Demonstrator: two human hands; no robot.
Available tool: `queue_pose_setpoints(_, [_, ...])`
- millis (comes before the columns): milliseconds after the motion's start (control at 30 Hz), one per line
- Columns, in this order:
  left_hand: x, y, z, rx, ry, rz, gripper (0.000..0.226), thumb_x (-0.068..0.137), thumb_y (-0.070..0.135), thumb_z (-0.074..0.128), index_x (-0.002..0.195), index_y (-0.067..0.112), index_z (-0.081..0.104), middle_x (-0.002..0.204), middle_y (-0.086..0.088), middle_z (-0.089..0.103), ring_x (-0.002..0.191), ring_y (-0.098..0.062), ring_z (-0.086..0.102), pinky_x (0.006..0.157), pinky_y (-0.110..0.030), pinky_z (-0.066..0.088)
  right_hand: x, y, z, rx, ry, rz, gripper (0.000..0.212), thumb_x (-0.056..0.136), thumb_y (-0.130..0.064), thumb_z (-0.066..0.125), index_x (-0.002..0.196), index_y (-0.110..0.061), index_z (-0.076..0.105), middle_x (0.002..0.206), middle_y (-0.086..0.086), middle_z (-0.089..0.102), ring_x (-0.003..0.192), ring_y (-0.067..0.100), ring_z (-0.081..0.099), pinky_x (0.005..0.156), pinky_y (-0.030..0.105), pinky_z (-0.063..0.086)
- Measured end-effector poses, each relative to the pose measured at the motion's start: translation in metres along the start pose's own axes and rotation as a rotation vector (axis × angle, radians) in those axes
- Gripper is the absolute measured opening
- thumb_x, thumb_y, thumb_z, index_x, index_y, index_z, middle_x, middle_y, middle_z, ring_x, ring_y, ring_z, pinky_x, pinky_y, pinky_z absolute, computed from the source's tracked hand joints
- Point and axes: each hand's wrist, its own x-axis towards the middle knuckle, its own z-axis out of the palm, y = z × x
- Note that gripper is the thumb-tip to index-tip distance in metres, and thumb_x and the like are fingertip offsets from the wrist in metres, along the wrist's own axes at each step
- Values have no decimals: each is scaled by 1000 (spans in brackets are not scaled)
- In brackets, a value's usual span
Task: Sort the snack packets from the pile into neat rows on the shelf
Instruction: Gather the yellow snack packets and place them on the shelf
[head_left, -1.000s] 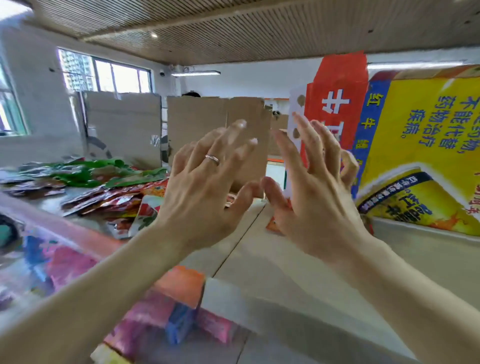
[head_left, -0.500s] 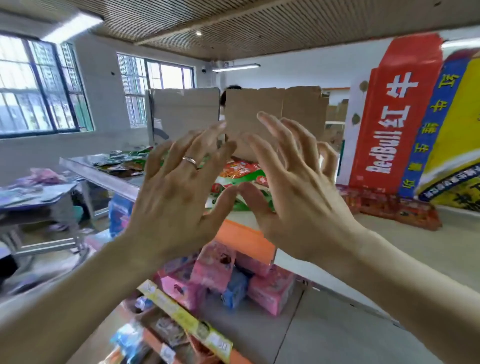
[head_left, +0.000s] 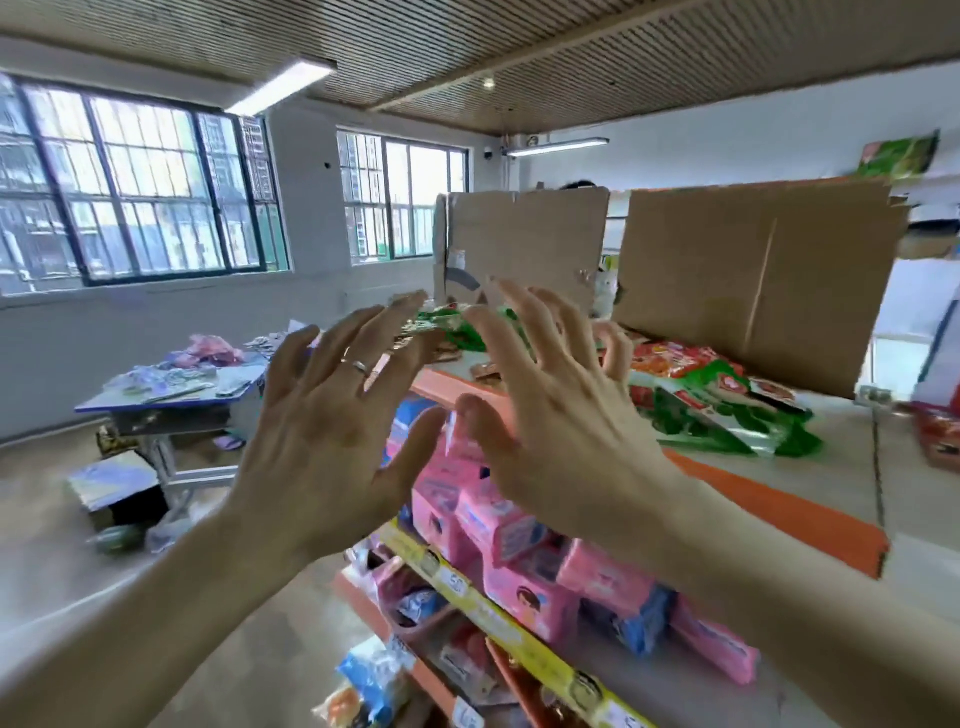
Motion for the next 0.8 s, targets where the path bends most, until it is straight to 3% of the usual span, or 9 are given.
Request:
queue_pose_setpoints(400, [-50, -114, 21, 24, -68, 13, 56, 96, 48, 36, 144, 20, 46, 160, 0, 31, 141, -27, 37, 114, -49, 21, 34, -77, 83, 58, -6, 124, 59, 90, -48, 38, 145, -30, 26, 159, -5, 14, 145, 21, 12, 108, 56, 18])
queue_pose_setpoints(633, [-44, -131, 58, -68, -67, 52, 55, 97, 47, 37, 143, 18, 50, 156, -1, 39, 143, -26, 36, 115, -49, 24, 41, -73, 104, 25, -66, 143, 62, 94, -50, 35, 150, -31, 18, 161, -10, 11, 148, 15, 7, 115, 50, 10])
queue_pose_setpoints(800, [-33, -136, 99, -111, -102, 69, 55, 97, 46, 39, 142, 17, 51, 155, -3, 39, 143, -28, 36, 112, -56, 29, 51, -54, 123, 12, -82, 170, 59, 93, -51, 35, 148, -32, 22, 160, -9, 14, 148, 16, 7, 114, 51, 10])
